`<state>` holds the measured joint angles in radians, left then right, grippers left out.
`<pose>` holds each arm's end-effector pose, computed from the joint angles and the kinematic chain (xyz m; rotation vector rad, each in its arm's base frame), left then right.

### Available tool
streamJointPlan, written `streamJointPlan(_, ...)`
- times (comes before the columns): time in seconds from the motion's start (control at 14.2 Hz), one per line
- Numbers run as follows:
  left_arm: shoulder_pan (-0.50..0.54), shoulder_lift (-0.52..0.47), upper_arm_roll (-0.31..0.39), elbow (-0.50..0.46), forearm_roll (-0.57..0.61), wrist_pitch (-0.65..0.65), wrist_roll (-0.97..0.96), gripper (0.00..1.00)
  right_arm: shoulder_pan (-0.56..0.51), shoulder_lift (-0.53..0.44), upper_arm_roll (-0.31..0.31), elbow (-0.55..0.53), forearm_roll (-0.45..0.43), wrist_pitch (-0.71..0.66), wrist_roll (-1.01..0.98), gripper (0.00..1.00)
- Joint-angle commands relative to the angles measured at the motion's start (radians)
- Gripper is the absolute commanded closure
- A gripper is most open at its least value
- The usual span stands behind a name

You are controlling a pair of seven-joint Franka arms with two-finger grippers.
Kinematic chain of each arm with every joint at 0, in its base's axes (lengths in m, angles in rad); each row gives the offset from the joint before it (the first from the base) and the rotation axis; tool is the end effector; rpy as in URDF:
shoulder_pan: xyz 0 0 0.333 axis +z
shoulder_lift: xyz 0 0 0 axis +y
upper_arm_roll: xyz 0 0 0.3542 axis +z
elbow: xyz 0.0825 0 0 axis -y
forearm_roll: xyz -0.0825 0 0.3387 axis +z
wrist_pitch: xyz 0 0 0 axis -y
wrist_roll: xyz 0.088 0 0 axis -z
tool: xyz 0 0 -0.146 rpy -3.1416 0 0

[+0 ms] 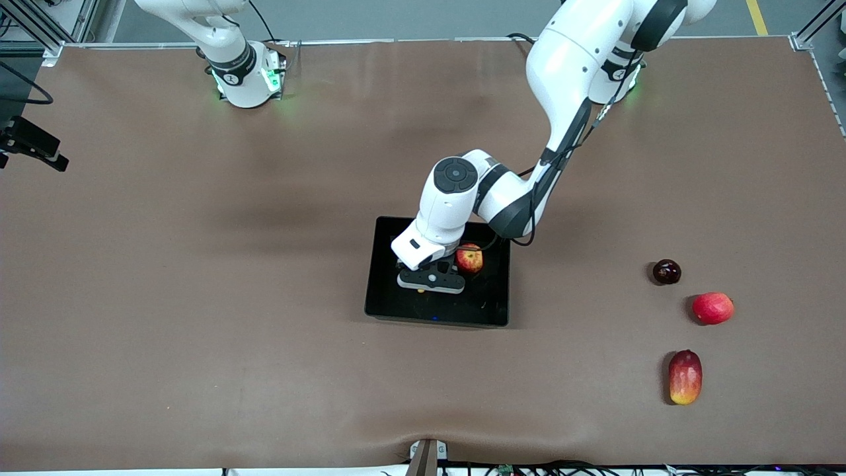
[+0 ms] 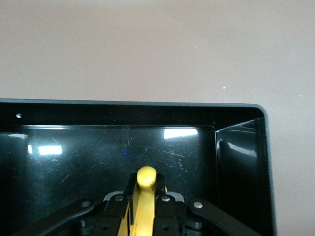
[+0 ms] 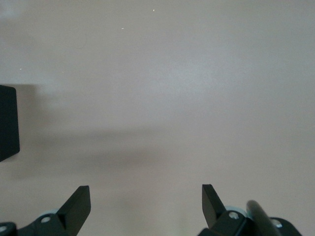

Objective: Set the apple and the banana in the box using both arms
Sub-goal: 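Lower the banana into the tray and open the left gripper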

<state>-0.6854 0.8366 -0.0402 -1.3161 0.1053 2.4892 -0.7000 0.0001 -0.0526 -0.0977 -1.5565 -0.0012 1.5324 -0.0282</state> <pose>0.5890 -0.5081 0.2834 2.9265 -0.1172 0.4257 0.4859 -0.0493 0.6524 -3.1372 0.1089 -0.0446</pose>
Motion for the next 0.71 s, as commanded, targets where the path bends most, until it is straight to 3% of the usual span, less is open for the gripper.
streamJointPlan(0.0, -0.029, 0.042, 0.028, 0.021, 0.002, 0.028, -0.022, 1.00, -0.012, 0.000, 0.007, 0.004, 0.015, -0.008, -0.010, 0.00)
streamJointPlan(0.28, -0.034, 0.075, 0.028, 0.021, 0.004, 0.033, -0.015, 1.00, -0.012, 0.000, 0.007, 0.004, 0.015, -0.008, -0.010, 0.00)
streamJointPlan(0.64, -0.040, 0.118, 0.029, 0.021, 0.004, 0.128, -0.018, 1.00, -0.012, 0.000, 0.007, 0.004, 0.015, -0.008, -0.010, 0.00)
